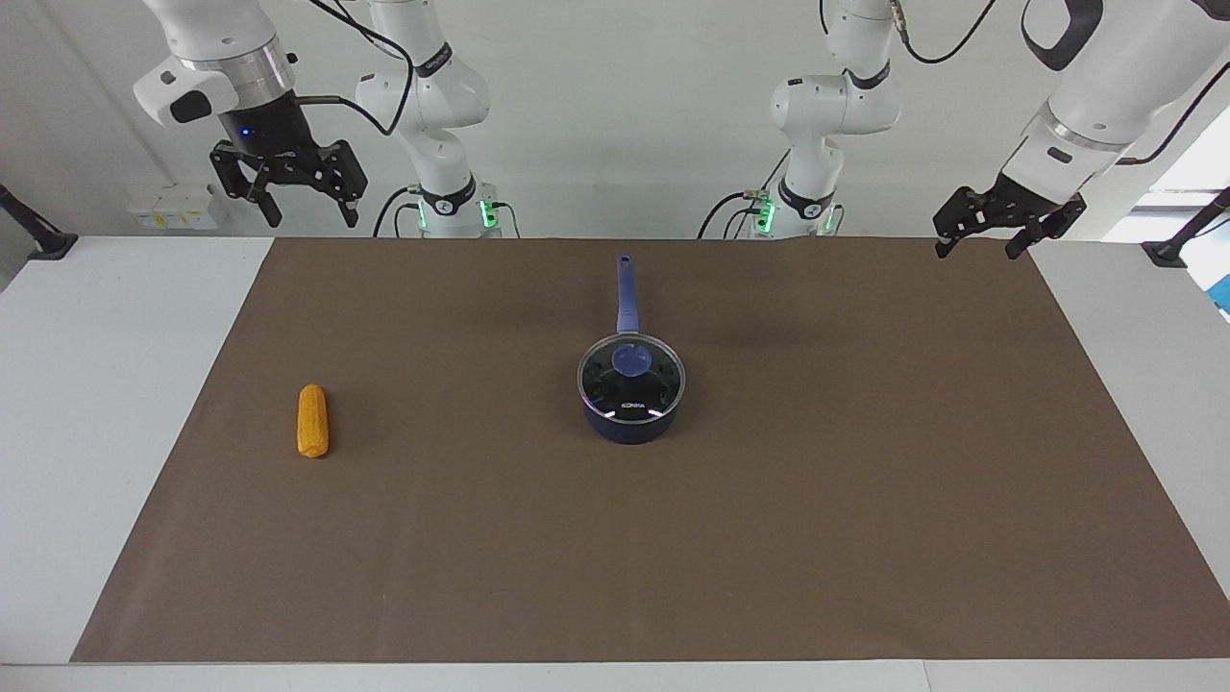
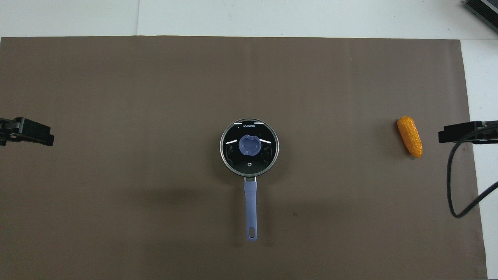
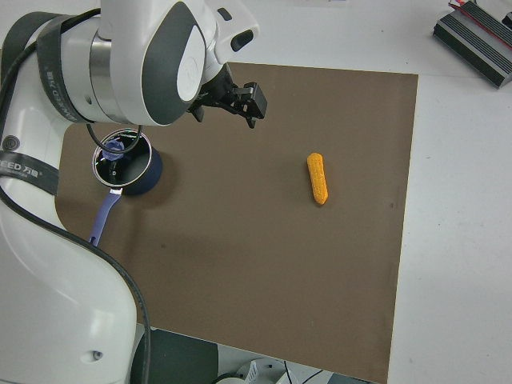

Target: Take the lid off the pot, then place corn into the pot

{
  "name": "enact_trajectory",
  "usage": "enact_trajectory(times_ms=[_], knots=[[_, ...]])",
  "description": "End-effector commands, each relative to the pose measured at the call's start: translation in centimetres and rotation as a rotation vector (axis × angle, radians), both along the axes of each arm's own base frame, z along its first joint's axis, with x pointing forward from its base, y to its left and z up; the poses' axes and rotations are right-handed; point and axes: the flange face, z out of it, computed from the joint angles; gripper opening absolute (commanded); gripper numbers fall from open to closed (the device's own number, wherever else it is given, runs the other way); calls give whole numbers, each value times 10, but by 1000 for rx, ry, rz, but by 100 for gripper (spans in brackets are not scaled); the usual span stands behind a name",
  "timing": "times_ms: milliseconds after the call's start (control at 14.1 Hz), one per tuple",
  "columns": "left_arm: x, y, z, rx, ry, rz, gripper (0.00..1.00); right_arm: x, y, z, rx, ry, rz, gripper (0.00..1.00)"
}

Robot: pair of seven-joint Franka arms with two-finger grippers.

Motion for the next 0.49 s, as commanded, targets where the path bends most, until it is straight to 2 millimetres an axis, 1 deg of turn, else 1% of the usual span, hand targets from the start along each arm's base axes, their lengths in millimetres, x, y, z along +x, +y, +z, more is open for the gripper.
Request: enact_trajectory(times_ms=[0, 283, 424], knots=[[-4, 0, 2, 16, 5, -7, 100, 1, -3, -1, 13, -12, 10, 100], [-5, -1, 3, 14, 5, -3, 100, 1, -2, -1, 14, -11, 12, 100], [-7, -1, -1, 10, 13, 3, 100, 1, -2, -1, 14, -11, 12, 100]])
